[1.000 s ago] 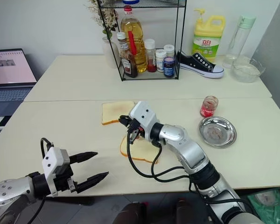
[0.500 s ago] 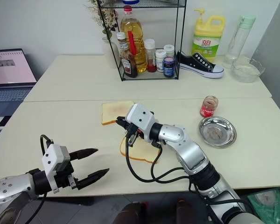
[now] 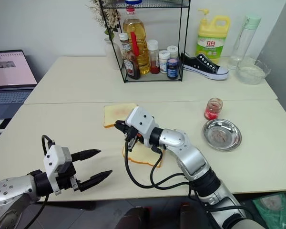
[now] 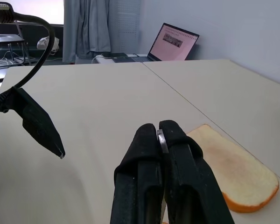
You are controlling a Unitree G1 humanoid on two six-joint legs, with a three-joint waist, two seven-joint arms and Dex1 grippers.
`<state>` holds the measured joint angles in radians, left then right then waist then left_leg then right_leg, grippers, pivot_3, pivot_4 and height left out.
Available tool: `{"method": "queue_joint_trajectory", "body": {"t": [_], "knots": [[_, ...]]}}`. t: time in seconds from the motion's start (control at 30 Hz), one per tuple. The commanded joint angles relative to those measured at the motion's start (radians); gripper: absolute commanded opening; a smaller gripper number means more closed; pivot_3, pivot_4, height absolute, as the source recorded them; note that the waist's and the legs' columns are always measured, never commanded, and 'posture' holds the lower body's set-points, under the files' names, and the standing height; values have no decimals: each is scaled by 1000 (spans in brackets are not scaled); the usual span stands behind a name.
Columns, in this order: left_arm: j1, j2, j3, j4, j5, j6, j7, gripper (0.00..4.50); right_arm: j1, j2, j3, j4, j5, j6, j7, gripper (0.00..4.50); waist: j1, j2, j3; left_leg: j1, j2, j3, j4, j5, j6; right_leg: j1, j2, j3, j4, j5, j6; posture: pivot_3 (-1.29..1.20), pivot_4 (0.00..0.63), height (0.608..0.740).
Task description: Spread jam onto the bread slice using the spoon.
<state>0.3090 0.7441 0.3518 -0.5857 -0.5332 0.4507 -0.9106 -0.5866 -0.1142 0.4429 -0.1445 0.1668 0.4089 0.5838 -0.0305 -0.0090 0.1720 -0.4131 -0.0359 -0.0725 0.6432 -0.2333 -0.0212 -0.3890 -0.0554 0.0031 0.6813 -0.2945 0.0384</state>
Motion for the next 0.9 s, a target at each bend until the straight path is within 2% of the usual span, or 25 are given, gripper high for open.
{"method": "queue_joint_trajectory", "body": {"t": [0.03,0.2,0.33,0.7,0.9], "knots": [[-11,16,0,-6,-10,-4,-6,4500,7,28,-39,-39,46,47,2,23,0,0,0,0,0,0,0,0,0,0,0,0,0,0,0,0,150,740],[-22,18,-6,2,-9,-4,-7,4500,33,95,-115,-7,126,186,-46,23,0,0,0,0,0,0,0,0,0,0,0,0,0,0,0,0,150,740],[-33,23,-8,15,-6,-8,-13,4500,33,74,-134,30,107,183,-46,23,1,-1,0,0,0,0,0,0,0,0,0,0,0,0,0,0,150,740],[-89,30,-38,63,7,-25,-33,4500,53,-99,-137,-95,85,180,15,23,4,-1,-1,0,-2,-1,0,0,0,1,0,-1,0,0,0,0,150,740],[-107,30,-50,81,13,-33,-38,4500,60,-154,-157,-152,104,211,23,23,3,-1,-1,0,-1,-1,0,0,0,1,0,-1,0,0,0,0,150,740]]}}
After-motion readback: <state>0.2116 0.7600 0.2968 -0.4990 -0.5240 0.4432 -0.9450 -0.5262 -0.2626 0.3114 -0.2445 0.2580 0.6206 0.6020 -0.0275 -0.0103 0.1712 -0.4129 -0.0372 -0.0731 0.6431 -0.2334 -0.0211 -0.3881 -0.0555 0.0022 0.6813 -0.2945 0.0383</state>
